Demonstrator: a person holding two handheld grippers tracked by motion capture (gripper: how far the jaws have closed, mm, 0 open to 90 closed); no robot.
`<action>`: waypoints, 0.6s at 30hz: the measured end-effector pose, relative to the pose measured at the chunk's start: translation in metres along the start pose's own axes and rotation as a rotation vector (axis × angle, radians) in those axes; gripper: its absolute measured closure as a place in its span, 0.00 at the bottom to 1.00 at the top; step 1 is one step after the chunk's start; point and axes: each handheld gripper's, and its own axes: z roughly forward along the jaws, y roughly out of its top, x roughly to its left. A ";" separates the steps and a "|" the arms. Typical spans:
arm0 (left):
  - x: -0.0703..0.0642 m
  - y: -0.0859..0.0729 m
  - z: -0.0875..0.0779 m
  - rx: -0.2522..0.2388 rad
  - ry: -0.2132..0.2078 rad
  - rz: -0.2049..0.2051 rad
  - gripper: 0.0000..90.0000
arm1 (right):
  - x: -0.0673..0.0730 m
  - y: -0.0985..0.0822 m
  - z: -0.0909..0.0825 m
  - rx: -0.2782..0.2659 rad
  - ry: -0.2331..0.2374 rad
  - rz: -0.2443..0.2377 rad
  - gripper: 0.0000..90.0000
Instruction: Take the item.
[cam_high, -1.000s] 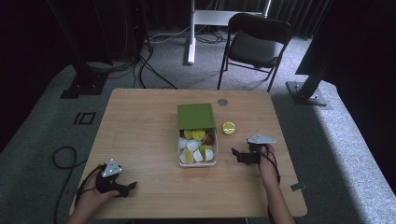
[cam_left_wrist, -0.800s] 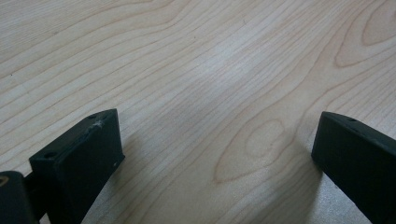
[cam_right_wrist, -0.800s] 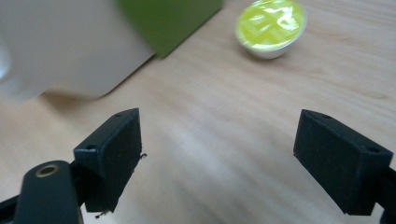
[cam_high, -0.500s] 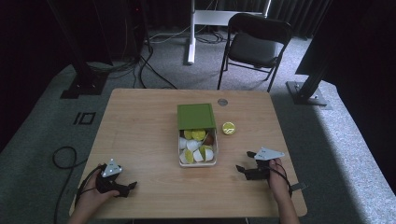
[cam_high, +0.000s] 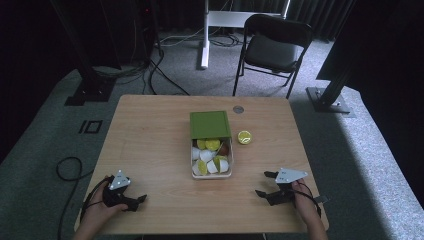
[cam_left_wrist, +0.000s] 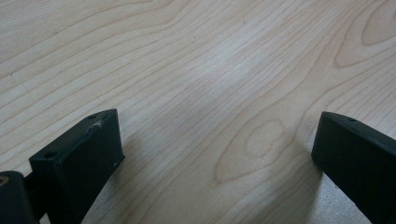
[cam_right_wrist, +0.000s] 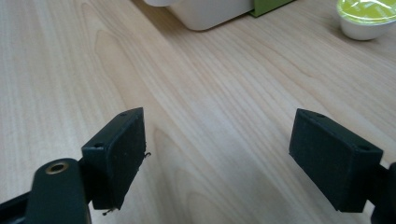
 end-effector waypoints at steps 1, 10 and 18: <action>0.000 0.000 0.000 0.001 0.000 0.000 0.03 | 0.000 -0.001 -0.001 0.000 0.001 0.000 0.20; 0.000 0.000 0.000 -0.002 0.000 -0.002 0.03 | 0.005 -0.008 -0.009 0.033 0.034 -0.025 0.15; 0.000 0.000 0.000 0.000 0.000 0.000 0.03 | 0.008 -0.018 -0.013 0.070 0.021 -0.041 0.15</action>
